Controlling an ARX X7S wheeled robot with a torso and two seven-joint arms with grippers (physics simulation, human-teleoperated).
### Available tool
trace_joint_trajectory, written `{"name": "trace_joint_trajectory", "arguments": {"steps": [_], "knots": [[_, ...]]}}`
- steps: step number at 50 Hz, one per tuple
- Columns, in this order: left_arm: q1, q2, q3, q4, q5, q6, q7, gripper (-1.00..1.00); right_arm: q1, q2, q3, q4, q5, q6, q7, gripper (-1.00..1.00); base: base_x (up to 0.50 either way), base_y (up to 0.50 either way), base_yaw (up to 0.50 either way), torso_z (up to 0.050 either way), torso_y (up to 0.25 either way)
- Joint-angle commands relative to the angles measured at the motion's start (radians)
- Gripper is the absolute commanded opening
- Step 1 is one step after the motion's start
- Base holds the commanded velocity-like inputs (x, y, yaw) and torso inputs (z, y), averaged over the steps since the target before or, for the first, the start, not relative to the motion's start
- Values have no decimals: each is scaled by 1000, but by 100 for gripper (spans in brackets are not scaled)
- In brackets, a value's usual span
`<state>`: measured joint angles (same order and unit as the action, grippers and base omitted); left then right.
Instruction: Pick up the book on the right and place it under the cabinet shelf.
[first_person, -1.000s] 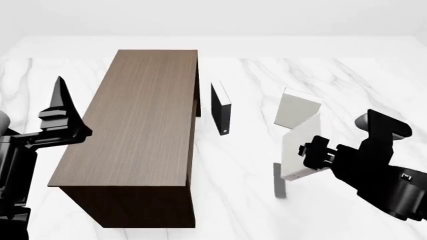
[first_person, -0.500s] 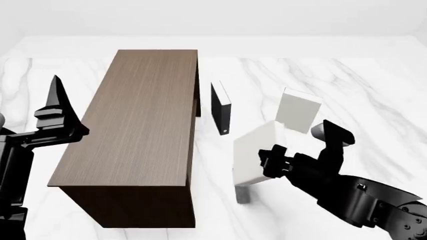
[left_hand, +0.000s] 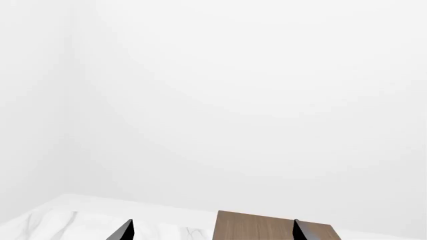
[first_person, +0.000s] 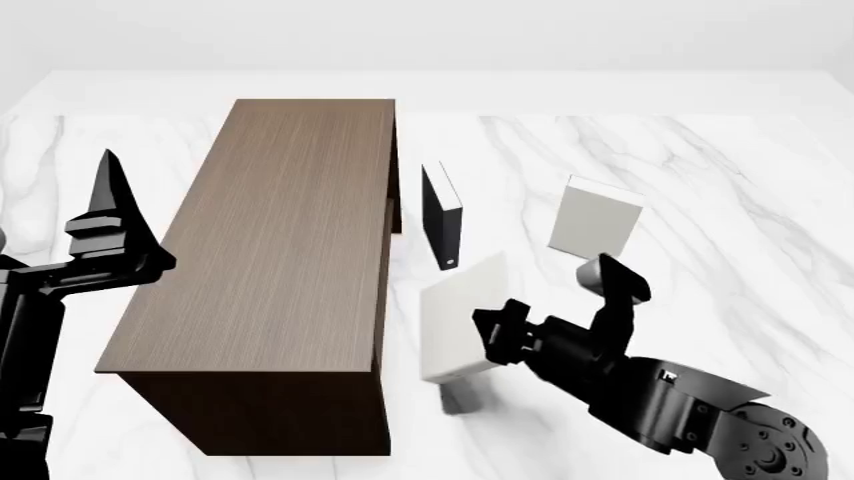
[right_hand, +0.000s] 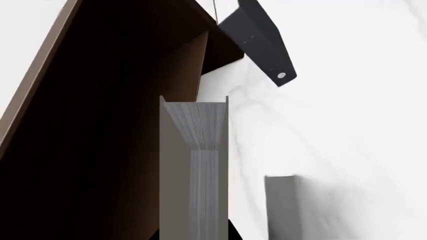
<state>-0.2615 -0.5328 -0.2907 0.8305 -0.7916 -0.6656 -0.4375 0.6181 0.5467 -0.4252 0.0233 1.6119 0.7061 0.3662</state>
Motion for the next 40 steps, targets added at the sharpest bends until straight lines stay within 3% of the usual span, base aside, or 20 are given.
{"name": "trace_joint_trajectory", "arguments": {"steps": [1, 40], "knots": [[2, -2, 1, -1, 0, 5, -2, 100, -4, -41, 11, 27, 6, -32, -77, -100, 0, 0, 0, 0, 0], [5, -11, 7, -4, -6, 16, -11, 100, -2, -158, -35, 271, -71, -108, -252, -100, 0, 0, 0, 0, 1]]}}
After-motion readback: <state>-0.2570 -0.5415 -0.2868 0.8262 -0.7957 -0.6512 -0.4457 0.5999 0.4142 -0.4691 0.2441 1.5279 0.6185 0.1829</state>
